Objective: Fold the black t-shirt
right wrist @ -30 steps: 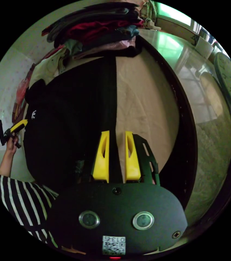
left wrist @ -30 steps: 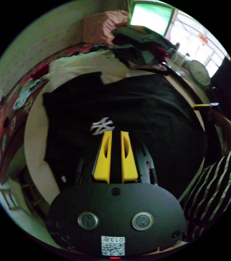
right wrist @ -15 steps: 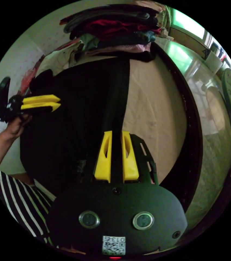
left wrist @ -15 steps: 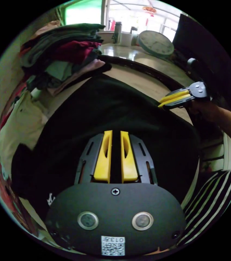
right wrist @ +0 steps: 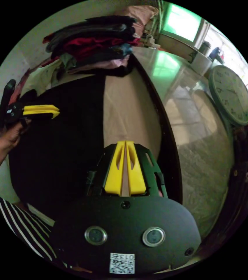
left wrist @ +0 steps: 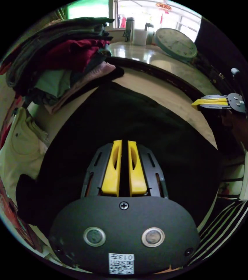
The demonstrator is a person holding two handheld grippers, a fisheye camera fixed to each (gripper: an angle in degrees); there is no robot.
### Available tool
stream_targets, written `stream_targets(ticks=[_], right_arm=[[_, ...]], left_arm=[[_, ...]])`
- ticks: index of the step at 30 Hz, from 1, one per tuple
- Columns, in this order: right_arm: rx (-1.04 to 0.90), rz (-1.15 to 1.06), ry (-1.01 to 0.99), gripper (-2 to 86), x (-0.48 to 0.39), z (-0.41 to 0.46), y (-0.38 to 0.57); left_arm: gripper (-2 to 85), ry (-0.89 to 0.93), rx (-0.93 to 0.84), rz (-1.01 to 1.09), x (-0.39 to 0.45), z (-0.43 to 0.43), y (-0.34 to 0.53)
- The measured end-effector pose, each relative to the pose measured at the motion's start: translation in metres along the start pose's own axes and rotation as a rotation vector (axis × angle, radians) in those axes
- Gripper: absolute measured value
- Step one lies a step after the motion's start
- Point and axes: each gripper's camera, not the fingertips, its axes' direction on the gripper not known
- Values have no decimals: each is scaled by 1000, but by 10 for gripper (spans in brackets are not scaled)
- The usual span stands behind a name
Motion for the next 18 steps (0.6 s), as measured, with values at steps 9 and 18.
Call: stream_targets(ticks=[9, 18], right_arm=[[100, -313, 3, 1, -102, 2, -55], [96, -275, -5, -1, -100, -23, -47]], left_arm=[[7, 3, -82, -7, 17, 12, 1], [2, 8, 8, -158, 27, -56, 127]])
